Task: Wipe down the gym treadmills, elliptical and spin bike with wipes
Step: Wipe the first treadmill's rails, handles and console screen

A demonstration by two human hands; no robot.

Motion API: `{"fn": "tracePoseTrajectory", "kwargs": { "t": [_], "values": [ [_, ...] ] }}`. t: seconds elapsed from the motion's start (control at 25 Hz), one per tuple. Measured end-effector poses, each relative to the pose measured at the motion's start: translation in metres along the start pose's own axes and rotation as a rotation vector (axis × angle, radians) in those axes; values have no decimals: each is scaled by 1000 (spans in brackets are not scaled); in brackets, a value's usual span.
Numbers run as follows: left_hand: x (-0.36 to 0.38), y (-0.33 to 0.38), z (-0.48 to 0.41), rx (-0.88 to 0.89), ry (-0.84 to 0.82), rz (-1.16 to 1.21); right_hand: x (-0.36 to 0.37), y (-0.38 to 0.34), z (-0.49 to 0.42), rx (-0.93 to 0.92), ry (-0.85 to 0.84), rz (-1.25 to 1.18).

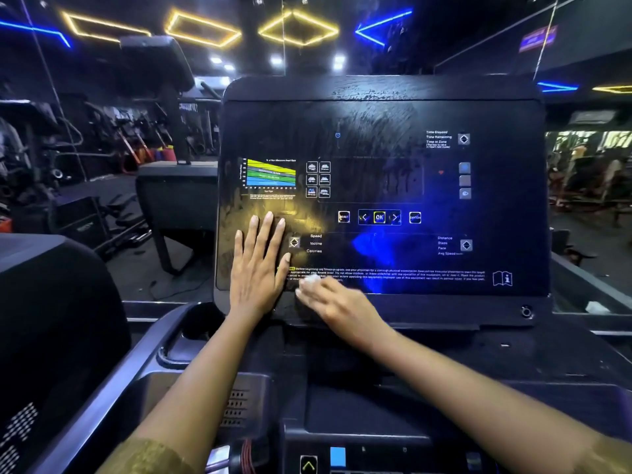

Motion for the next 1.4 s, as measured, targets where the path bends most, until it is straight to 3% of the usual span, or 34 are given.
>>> {"fn": "tracePoseTrajectory", "kwargs": {
  "t": [0.16, 0.28, 0.48, 0.72, 0.92, 1.16, 1.24, 1.4],
  "values": [
    [1, 1, 1, 1, -4, -5, -3, -3, 40, 15, -82, -94],
    [0, 1, 1, 4, 5, -16, 6, 7, 24, 77, -142, -214],
    [1, 1, 2, 20, 3, -16, 31, -37, 4, 19, -227, -309],
    [-2, 8, 5, 64, 4, 86, 2, 14, 66, 286, -200, -302],
    [1, 65, 2, 250, -5, 186, -39, 64, 122, 522, -151, -147],
    [9, 124, -20, 253, 2, 255, -68, 124, 178, 758, -238, -12],
    [12, 133, -31, 222, 8, 237, -79, 142, 183, 804, -198, -37],
    [24, 119, -49, 13, 19, 180, -116, 187, 155, 940, 138, -176]
  ]
}}
Point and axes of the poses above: each hand's wrist, its own z-axis away from the middle knuckle, its own x-axis out of the palm, y = z × x, the point moved 10 cm from there along -z, towards the middle knuckle, and after that the axes turned 3 degrees about z, right-handed, at the moved point
